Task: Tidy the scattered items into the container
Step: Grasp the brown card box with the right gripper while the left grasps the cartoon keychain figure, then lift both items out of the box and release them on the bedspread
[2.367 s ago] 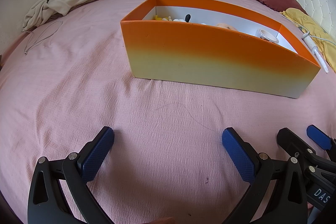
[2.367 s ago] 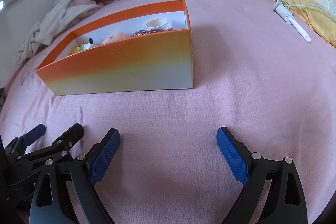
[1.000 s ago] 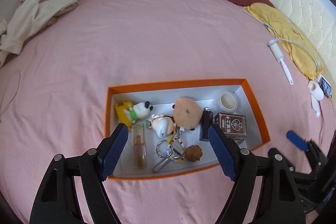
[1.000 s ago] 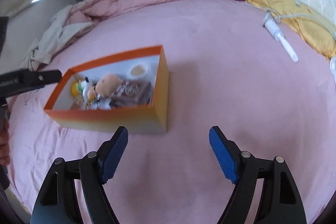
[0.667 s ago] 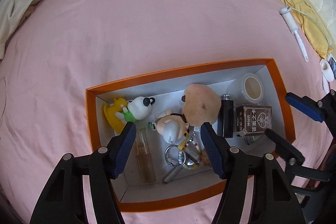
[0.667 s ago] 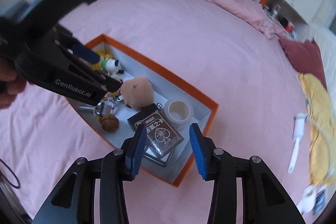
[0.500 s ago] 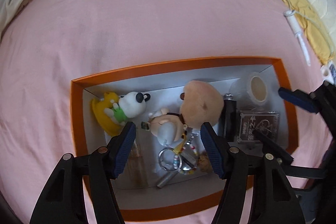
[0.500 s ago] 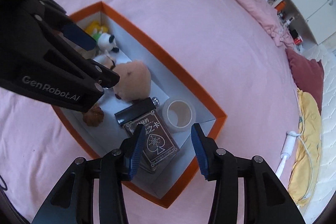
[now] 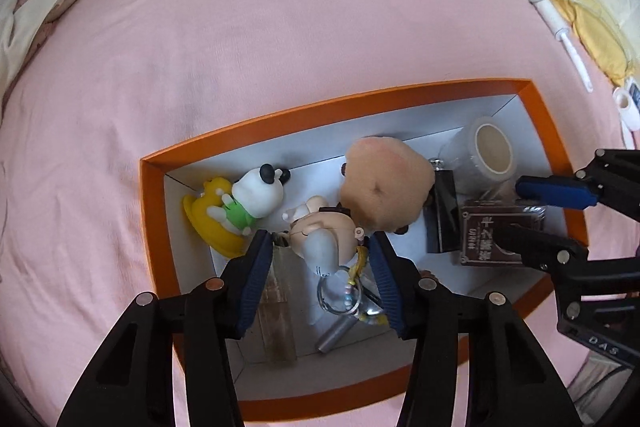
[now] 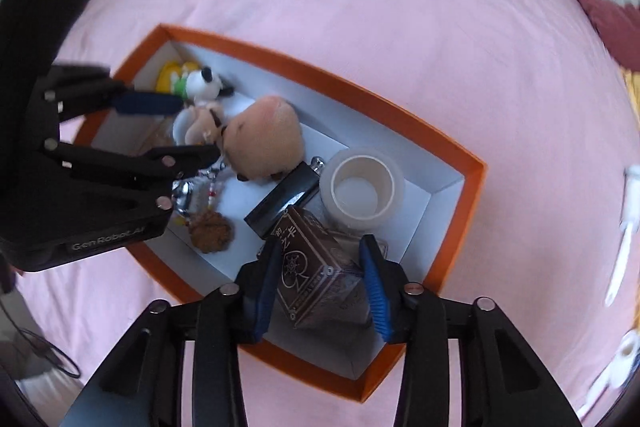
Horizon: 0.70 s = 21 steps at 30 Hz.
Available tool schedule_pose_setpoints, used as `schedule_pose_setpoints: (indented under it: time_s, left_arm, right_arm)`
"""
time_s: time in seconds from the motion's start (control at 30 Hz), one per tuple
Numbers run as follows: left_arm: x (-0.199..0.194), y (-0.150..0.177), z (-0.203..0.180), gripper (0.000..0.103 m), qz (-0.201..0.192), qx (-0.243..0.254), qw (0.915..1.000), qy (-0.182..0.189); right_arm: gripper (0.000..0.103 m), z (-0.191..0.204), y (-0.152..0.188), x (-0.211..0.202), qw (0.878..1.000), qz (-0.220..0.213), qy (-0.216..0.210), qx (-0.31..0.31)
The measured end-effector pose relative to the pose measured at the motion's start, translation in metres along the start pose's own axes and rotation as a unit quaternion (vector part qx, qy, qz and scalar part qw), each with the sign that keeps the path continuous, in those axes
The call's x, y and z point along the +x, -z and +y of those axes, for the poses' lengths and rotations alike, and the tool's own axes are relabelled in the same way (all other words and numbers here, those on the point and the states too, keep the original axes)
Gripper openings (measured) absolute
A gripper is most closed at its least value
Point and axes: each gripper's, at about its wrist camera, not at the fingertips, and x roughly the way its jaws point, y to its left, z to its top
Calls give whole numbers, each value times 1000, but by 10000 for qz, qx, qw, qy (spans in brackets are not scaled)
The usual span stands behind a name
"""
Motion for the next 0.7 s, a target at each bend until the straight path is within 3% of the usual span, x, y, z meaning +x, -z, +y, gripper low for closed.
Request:
schedule_pose_setpoints:
  time_s: [0.13,0.4,0.6,0.7]
  left_arm:
    - [-21,10,8,51,-162,-114,9997,158]
    - [-93,11,50,51,-1086,-767,9903,410]
    - [-138,17,35,51,-1697,-1036,9800,35]
    - [-145,44,25,51,-1924,-1331,9722,13]
  right_arm:
    - [20,-20,4,-22,9966,-309,-587,497]
    - [19,-19,20,-41,9871,-765,-950,1034]
    - [19,4,34,-75,9697,-1545,-1205,1461]
    - [19,13,50,-97,9581,-1905,-1314,1688]
